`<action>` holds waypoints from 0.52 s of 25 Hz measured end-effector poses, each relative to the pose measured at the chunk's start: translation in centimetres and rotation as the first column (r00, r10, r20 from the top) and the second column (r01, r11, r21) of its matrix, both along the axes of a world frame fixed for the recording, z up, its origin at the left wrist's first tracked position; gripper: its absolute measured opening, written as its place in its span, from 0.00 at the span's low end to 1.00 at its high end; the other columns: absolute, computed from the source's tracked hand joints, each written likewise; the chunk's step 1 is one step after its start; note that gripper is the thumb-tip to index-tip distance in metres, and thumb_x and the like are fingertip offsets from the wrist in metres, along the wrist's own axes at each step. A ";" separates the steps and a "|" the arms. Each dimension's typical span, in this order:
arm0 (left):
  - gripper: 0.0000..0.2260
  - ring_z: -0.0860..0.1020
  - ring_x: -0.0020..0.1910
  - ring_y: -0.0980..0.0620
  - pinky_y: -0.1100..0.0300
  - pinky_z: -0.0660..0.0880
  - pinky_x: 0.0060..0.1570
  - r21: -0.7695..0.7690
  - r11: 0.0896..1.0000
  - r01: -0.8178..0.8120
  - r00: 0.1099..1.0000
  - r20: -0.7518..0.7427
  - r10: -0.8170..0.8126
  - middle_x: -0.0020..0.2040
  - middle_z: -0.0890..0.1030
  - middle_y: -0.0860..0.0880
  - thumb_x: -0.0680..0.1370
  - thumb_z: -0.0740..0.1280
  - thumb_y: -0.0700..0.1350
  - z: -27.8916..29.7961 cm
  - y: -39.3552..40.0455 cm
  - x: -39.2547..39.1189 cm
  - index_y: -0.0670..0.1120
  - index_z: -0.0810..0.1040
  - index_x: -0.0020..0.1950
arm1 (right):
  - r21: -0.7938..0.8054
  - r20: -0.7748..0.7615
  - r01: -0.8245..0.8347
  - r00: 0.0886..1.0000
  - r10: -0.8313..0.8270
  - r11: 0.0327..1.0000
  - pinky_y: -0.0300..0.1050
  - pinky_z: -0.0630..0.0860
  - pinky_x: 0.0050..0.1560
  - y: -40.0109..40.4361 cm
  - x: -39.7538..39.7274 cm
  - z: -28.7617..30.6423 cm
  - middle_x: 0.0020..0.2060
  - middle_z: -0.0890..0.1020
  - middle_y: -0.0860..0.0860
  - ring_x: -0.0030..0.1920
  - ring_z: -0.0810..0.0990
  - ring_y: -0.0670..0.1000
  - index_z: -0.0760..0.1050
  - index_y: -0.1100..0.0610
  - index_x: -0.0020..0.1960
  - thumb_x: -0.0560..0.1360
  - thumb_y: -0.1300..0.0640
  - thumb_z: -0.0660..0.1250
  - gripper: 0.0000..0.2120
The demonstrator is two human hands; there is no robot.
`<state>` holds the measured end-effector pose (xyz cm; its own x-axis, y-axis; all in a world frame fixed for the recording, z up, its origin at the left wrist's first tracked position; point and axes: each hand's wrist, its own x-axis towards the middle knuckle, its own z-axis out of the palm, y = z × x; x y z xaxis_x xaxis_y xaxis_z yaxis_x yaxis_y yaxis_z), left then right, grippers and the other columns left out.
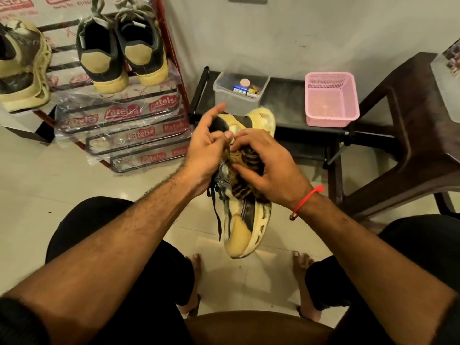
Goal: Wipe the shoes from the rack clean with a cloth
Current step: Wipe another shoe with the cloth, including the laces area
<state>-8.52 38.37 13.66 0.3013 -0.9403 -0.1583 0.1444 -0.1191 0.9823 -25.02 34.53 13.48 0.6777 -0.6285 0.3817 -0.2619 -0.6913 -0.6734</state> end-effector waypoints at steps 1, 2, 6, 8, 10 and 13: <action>0.24 0.80 0.39 0.49 0.52 0.78 0.45 0.008 0.999 0.040 0.999 0.011 -0.041 0.37 0.82 0.45 0.83 0.61 0.33 -0.3 0.1 -0.4 0.54 0.69 0.76 | -0.055 -0.023 0.034 0.999 -0.035 0.998 0.39 0.71 0.65 -0.4 0.2 -0.4 0.59 0.77 0.53 0.61 0.75 0.49 0.77 0.59 0.58 0.74 0.62 0.72 0.14; 0.24 0.80 0.43 0.44 0.47 0.78 0.49 0.012 0.998 0.065 0.998 0.008 -0.065 0.42 0.82 0.40 0.83 0.61 0.33 -0.6 0.2 -0.7 0.54 0.71 0.75 | -0.067 -0.008 0.088 0.996 -0.089 0.994 0.42 0.72 0.64 -1.1 0.2 -0.6 0.57 0.77 0.53 0.60 0.75 0.49 0.77 0.58 0.58 0.74 0.62 0.71 0.13; 0.23 0.82 0.51 0.45 0.47 0.80 0.57 -0.029 0.998 0.050 0.997 -0.055 -0.052 0.48 0.83 0.39 0.83 0.61 0.33 -0.1 0.0 -1.3 0.53 0.71 0.75 | 0.001 0.089 0.273 0.958 -0.272 0.962 0.45 0.76 0.59 -2.4 0.1 -0.4 0.54 0.78 0.52 0.55 0.78 0.48 0.77 0.58 0.56 0.75 0.60 0.71 0.10; 0.22 0.83 0.44 0.50 0.55 0.82 0.45 -0.053 0.998 -0.015 0.999 -0.040 0.013 0.43 0.84 0.42 0.83 0.62 0.33 0.3 -0.1 -1.3 0.51 0.72 0.74 | 0.002 0.075 0.219 0.973 -0.218 0.976 0.45 0.76 0.58 -1.0 0.4 -0.3 0.52 0.78 0.52 0.54 0.77 0.48 0.78 0.58 0.55 0.73 0.61 0.71 0.10; 0.20 0.79 0.34 0.57 0.60 0.79 0.37 -0.050 0.983 -0.178 0.983 0.030 0.180 0.35 0.82 0.51 0.82 0.63 0.31 0.4 -0.5 -0.5 0.50 0.75 0.69 | 0.011 0.035 0.101 0.994 -0.101 0.995 0.45 0.77 0.58 1.2 0.3 -0.6 0.53 0.78 0.52 0.53 0.78 0.49 0.79 0.58 0.53 0.71 0.61 0.72 0.11; 0.19 0.81 0.46 0.57 0.52 0.83 0.53 0.010 0.891 -0.455 0.889 0.069 0.453 0.45 0.83 0.54 0.80 0.64 0.31 0.3 -1.4 2.0 0.52 0.78 0.61 | -0.059 -0.136 -0.128 0.983 0.119 0.990 0.50 0.80 0.53 4.1 -0.4 -1.8 0.57 0.77 0.52 0.55 0.78 0.52 0.80 0.56 0.52 0.71 0.56 0.72 0.11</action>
